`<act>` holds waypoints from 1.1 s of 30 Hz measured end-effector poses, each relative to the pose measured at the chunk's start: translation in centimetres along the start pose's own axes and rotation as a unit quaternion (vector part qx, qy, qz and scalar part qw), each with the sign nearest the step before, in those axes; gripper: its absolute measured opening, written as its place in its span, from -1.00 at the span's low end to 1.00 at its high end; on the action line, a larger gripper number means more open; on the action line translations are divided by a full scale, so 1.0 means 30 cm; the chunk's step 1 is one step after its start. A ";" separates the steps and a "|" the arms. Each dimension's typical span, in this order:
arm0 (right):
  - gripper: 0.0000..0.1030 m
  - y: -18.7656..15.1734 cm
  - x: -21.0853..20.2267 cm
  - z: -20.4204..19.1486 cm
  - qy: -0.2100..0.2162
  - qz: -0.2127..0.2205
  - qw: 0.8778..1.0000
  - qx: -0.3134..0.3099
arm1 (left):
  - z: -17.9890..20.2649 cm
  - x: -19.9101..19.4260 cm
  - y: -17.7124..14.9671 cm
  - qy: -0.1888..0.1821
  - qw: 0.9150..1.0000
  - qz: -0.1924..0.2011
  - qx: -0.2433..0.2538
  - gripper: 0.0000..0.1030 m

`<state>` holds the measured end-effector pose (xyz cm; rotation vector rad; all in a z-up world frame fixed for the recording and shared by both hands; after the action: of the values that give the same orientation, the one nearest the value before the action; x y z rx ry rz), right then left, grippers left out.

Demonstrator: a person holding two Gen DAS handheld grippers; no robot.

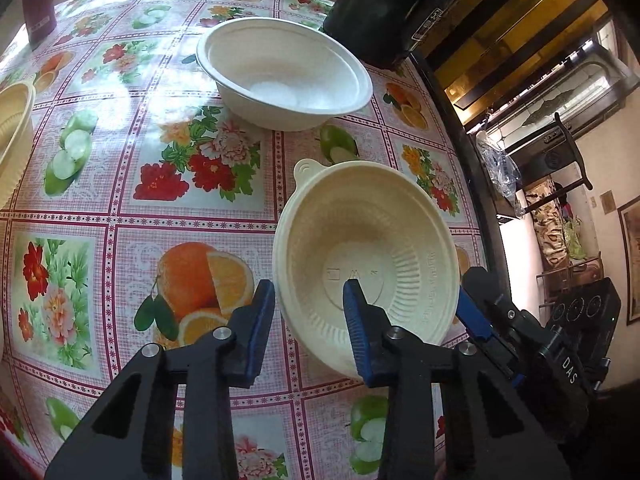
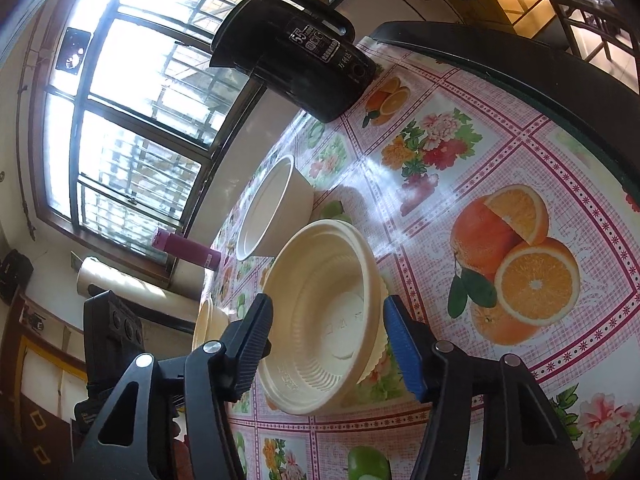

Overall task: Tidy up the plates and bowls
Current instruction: 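Lift the cream bowl and carry it over the red plate stack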

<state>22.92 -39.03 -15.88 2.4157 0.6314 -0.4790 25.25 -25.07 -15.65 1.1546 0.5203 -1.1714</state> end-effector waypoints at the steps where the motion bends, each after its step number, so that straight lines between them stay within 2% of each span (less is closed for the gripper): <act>1: -0.02 0.000 -0.001 -0.001 -0.002 0.002 1.000 -0.003 | -0.004 -0.002 -0.002 0.000 1.000 0.000 0.000 -0.43; 4: -0.13 0.004 -0.005 -0.003 -0.006 0.010 1.000 -0.013 | -0.012 -0.006 -0.008 0.000 1.000 0.002 0.003 -0.44; 6: -0.35 0.009 -0.006 -0.003 -0.013 0.017 1.000 -0.023 | -0.015 -0.006 -0.010 0.000 1.000 0.002 0.004 -0.44; 8: -0.45 0.011 -0.003 0.001 -0.022 0.019 0.999 -0.032 | -0.017 -0.006 -0.012 -0.001 1.000 0.003 0.001 -0.46; 15: -0.73 0.004 0.020 0.048 -0.057 0.007 0.998 -0.035 | -0.026 -0.008 -0.021 -0.012 1.000 0.007 -0.006 -0.65; 17: -0.75 -0.001 0.028 0.056 -0.063 0.001 0.997 -0.036 | -0.025 0.006 -0.035 -0.014 1.000 0.001 -0.011 -0.73; 26: -0.76 0.004 0.024 0.057 -0.062 0.006 0.997 -0.037 | -0.023 0.005 -0.047 -0.031 0.999 -0.001 -0.024 -0.73; 33: -0.77 -0.024 0.022 0.004 -0.040 0.000 0.998 -0.051 | -0.058 -0.066 -0.066 -0.028 0.999 0.025 -0.021 -0.73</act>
<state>23.05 -38.37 -16.61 2.2888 0.6059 -0.5272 23.13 -22.53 -15.52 1.0908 0.4684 -1.1409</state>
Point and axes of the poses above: each gripper's, at about its wrist camera, not at the fingertips, and x roughly the way its jaws point, z to its right, y to its top, the point moved 10 cm from there along x, roughly the way its jaws point, and after that the axes turned 8 degrees about z, right-handed, at the moved point
